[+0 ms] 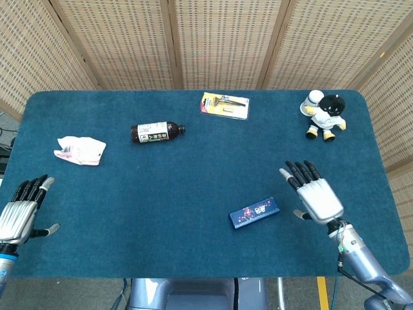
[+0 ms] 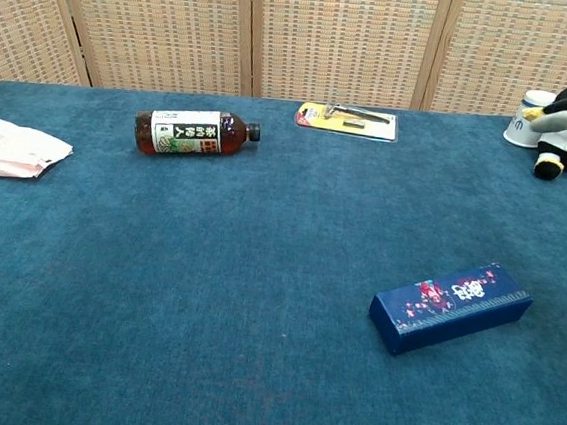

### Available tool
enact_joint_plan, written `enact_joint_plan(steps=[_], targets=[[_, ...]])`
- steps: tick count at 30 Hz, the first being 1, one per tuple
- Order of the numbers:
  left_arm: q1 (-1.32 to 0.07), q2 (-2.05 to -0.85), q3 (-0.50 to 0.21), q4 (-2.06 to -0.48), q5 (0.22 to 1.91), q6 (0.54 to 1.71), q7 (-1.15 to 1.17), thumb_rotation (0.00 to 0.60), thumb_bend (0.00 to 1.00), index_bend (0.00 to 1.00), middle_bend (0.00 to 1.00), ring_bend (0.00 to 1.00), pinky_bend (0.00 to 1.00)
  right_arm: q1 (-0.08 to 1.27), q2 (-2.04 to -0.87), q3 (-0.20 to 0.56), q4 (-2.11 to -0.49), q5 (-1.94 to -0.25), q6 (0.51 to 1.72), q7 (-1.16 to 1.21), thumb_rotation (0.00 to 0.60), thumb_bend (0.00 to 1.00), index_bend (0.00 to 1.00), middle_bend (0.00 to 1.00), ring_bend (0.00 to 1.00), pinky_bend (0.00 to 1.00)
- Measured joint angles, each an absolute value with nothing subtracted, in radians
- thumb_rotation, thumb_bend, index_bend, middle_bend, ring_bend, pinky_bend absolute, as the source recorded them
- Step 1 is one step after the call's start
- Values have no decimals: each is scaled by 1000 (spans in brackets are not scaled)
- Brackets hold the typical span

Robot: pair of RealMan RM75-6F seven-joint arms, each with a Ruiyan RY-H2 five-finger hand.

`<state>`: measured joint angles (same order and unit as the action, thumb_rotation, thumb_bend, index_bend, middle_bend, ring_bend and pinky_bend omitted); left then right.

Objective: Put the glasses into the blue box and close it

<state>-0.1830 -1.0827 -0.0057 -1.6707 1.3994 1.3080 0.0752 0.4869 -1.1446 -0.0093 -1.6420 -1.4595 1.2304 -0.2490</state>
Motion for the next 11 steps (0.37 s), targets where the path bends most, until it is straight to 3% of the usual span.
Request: enact_joint_plan(steps=[11], targets=[[-154, -1059, 11, -1645, 1485, 1373, -1, 600, 0, 0, 0, 0, 0, 189, -1211, -18, -1423, -1435, 1558, 124, 600, 0, 0, 0, 0, 0]])
